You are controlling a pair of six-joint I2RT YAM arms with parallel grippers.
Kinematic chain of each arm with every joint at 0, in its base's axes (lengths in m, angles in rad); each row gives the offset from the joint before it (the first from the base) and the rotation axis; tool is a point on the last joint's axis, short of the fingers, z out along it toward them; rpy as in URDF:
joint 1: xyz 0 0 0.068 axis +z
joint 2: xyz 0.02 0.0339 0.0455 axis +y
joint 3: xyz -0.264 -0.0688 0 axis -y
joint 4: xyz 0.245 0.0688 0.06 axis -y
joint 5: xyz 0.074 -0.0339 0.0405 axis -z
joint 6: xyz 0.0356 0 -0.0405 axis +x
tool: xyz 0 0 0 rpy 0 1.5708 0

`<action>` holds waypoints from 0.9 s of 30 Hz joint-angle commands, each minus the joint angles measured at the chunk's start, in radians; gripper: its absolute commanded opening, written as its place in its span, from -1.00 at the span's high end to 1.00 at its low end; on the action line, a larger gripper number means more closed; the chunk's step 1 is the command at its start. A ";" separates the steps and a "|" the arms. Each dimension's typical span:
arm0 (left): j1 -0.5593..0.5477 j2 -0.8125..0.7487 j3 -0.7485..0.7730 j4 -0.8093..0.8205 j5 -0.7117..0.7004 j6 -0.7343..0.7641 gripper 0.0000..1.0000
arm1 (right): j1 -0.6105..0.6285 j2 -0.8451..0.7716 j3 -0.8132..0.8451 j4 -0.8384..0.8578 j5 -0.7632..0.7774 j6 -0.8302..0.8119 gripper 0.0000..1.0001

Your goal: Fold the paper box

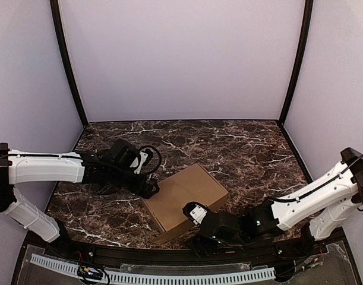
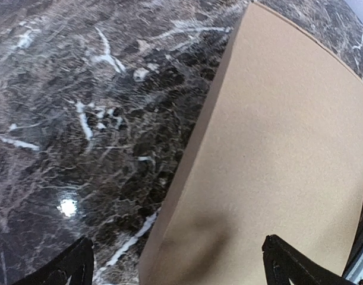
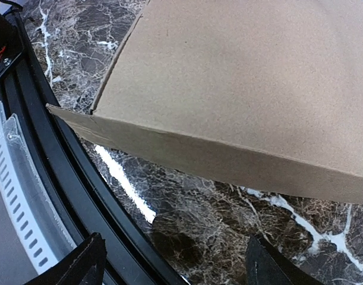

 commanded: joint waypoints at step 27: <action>0.068 -0.067 -0.364 0.413 0.483 -0.222 -0.97 | -0.292 0.057 -0.090 0.394 -0.196 -0.196 -0.69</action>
